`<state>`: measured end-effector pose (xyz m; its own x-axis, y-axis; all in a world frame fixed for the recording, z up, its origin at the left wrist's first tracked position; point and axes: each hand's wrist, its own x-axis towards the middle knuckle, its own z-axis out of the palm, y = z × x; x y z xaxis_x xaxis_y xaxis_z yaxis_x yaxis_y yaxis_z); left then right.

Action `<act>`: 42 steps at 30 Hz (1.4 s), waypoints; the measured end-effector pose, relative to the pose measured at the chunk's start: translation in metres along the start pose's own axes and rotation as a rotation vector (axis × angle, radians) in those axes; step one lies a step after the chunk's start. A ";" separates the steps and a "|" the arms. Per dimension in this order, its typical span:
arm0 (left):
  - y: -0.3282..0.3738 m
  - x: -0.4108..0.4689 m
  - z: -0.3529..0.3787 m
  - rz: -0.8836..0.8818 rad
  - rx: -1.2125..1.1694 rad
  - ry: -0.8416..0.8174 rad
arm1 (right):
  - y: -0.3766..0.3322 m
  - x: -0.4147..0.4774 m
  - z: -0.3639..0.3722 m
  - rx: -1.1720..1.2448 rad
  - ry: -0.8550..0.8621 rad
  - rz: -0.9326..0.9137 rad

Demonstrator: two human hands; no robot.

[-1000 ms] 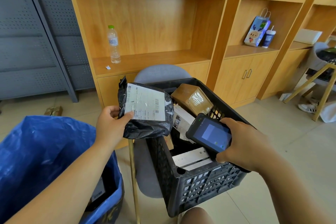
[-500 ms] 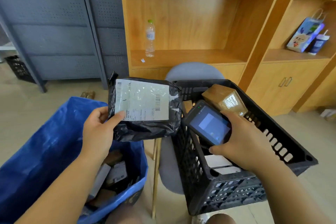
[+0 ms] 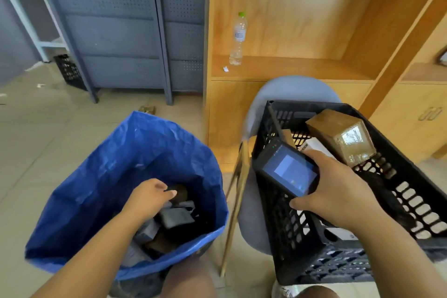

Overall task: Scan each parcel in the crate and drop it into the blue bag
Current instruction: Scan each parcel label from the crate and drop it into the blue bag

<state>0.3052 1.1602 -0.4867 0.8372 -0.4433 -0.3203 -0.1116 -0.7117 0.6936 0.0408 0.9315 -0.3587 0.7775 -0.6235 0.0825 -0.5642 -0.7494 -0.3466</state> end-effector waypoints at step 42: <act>0.420 0.075 0.331 0.344 0.066 -0.331 | 0.281 0.008 -0.094 -0.108 0.192 0.551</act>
<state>0.1445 0.6476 -0.4328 0.5314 -0.8010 -0.2756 -0.3948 -0.5221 0.7560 -0.1375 0.6949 -0.3677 0.3040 -0.9486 0.0882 -0.9032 -0.3164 -0.2901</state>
